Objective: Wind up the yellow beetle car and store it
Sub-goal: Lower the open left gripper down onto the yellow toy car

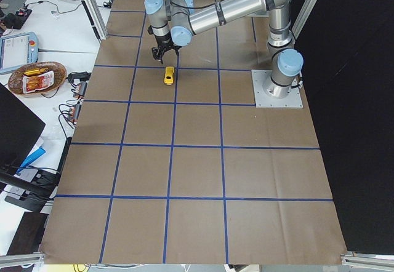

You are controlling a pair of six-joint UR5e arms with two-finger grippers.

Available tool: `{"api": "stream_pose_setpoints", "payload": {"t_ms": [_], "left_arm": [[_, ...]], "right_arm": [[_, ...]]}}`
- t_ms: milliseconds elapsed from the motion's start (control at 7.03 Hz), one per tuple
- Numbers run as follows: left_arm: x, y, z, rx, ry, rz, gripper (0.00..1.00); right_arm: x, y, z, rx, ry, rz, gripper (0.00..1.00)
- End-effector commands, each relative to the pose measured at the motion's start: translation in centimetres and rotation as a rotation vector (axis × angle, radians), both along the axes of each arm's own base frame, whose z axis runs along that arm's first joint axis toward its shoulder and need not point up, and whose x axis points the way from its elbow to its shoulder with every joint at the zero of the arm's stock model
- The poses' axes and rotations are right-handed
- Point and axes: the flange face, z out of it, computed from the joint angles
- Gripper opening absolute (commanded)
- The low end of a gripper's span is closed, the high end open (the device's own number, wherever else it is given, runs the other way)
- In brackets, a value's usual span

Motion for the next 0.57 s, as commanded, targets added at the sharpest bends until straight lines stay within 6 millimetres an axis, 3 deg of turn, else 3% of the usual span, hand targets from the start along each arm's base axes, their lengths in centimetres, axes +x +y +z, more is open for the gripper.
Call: {"api": "stream_pose_setpoints", "payload": {"t_ms": [0,142,284,427], "left_arm": [[0.0,1.2,-1.6,0.029,0.038,-0.153,0.94],[0.4,0.4,-2.0,-0.050,0.024,-0.262,0.99],[0.4,1.0,-3.3,-0.050,0.025,-0.260,1.00],[0.4,0.5,-5.6,-0.118,0.014,-0.308,0.99]], "right_arm": [[0.0,0.0,0.0,0.000,0.000,0.000,0.99],[0.0,0.0,0.0,0.000,0.000,0.002,0.99],[0.0,0.0,0.0,0.000,0.000,0.000,0.99],[0.0,0.0,0.0,0.000,0.000,0.002,0.99]]}}
